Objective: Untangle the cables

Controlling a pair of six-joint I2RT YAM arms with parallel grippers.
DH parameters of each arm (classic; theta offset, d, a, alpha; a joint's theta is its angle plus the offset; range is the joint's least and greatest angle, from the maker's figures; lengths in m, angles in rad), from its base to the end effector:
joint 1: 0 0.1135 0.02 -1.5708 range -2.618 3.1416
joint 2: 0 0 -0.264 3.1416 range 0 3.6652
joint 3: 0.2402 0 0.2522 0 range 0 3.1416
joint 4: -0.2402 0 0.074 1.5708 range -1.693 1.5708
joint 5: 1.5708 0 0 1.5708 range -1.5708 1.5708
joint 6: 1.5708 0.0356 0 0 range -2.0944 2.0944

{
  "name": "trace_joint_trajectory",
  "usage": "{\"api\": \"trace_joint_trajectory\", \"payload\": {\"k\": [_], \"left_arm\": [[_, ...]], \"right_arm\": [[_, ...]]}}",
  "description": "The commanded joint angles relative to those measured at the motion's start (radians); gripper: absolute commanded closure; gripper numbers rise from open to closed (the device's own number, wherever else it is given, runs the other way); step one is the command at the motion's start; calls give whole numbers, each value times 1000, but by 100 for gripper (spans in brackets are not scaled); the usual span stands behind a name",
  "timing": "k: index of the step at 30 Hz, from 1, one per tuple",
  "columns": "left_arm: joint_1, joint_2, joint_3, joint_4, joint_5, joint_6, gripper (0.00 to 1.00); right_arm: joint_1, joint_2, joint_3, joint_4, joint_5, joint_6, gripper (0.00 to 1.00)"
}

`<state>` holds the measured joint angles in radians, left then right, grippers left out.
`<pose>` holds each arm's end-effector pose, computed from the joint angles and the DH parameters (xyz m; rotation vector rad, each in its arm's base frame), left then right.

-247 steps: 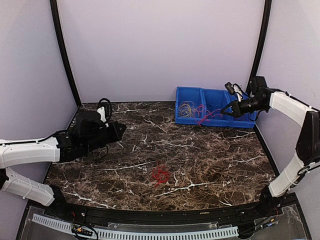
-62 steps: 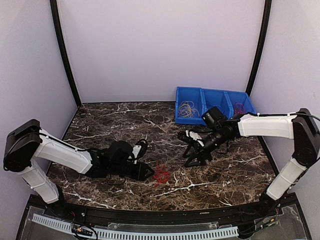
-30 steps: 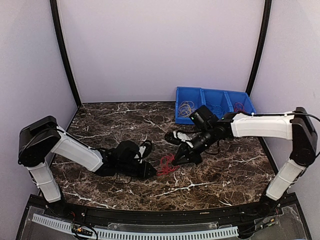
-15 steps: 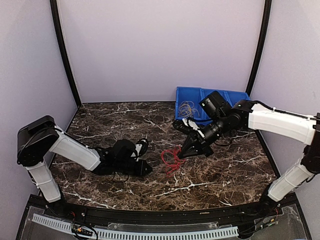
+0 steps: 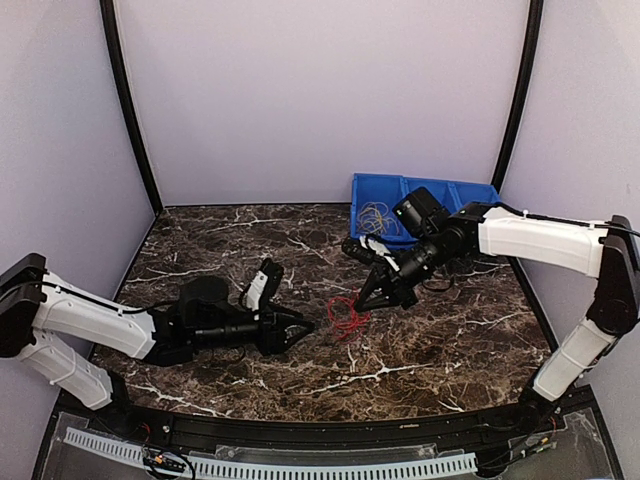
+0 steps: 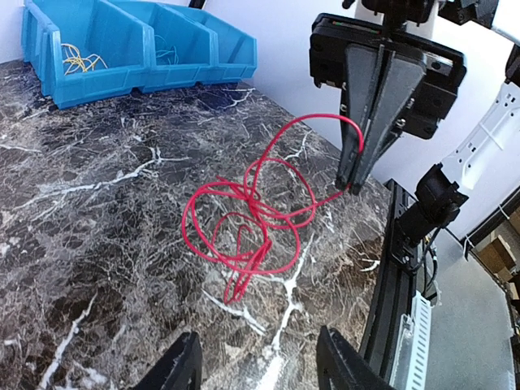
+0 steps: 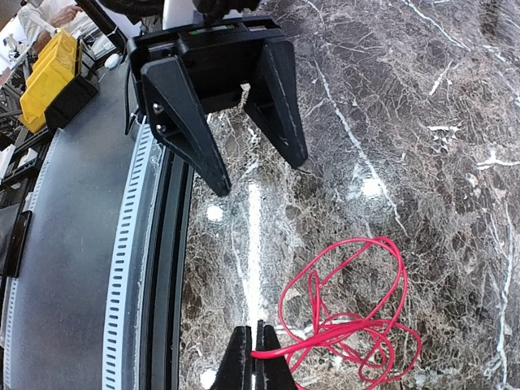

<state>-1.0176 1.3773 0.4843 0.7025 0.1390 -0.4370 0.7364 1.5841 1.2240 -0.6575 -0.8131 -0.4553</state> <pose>0.1413 -0.2382 0.1987 0.6525 1.8003 -1.1488 0.2239 0.2379 0.2635 -1.6403 1.8799 1.1542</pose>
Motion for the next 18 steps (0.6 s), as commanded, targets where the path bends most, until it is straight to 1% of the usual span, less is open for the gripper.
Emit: {"api": "trace_joint_trajectory", "payload": {"k": [1,2,5,8,10,12,14,18], "left_arm": [[-2,92,101,-5,-67,-6,50],[-2,106,119,-25,-91,-30,51],[-3,177,185,-77,-85,-62,55],[-1,213,187,-12,-38,-103,59],[1,223,181,24,-21,-129,60],[10,232,183,25,-18,-163,61],[21,222,173,31,-12,-189,62],[32,151,53,104,-26,-208,62]], "right_arm": [[-2,-7,26,23,-24,18,100],[-3,-10,24,24,-27,19,100],[-2,-21,19,26,-31,21,100],[-2,-25,17,27,-26,20,100],[-2,-24,14,26,-28,17,100],[-2,-29,11,24,-34,14,100],[-2,-35,8,25,-39,9,100],[-2,-54,3,22,-44,-2,100]]}}
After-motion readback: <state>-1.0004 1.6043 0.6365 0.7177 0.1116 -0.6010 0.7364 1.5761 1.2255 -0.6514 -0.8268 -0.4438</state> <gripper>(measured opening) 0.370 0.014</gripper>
